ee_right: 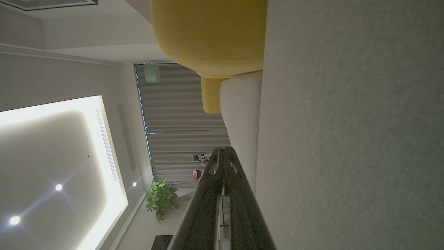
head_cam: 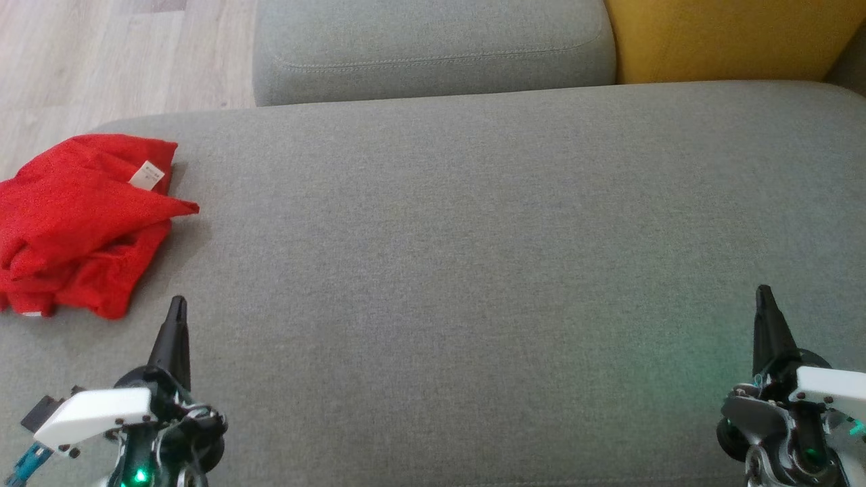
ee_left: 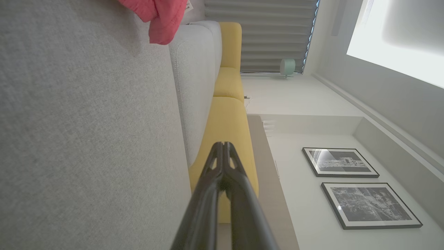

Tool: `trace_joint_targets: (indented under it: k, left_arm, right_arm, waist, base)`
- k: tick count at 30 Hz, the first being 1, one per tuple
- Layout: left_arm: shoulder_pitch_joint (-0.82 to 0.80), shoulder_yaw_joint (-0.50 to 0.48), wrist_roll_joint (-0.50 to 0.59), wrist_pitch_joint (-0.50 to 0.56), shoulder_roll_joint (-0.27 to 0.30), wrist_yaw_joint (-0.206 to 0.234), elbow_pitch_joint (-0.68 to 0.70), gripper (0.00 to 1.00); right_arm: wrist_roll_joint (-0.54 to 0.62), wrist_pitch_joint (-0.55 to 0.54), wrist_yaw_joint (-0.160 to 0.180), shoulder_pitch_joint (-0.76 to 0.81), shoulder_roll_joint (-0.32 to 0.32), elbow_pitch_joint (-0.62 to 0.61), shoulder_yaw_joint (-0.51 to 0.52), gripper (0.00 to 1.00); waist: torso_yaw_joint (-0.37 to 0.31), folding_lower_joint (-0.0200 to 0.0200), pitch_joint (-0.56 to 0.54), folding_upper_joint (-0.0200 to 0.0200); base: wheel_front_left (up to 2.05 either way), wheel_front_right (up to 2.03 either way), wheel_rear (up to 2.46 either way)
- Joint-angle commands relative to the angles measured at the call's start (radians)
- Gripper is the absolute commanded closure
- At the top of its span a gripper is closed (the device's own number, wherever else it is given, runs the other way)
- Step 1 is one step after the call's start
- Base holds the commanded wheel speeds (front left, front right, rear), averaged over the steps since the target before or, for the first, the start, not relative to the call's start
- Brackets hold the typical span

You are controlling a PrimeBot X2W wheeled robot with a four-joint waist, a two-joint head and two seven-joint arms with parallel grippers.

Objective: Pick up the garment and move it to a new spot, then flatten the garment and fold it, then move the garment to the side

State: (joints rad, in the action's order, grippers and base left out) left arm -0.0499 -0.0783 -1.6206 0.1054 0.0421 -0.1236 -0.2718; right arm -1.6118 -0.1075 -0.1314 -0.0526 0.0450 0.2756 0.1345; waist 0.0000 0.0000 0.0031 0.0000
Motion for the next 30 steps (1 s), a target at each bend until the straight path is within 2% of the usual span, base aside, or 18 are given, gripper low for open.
trace_joint_targets:
  k: [1,30]
  left_arm:
    - [-0.058,-0.035,0.012,0.007,0.008,-0.007,0.027,1.00]
    - [-0.058,-0.035,0.012,0.007,0.008,-0.007,0.027,1.00]
  right_arm:
    - [0.003,-0.005,0.001,-0.055,0.005,-0.031,-0.021,1.00]
    - [0.003,-0.005,0.001,-0.055,0.005,-0.031,-0.021,1.00]
  waist:
    - [0.000,0.0000,0.000,0.0000]
    - [0.000,0.0000,0.000,0.0000]
  base:
    - [0.00,0.00,0.00]
    - [0.00,0.00,0.00]
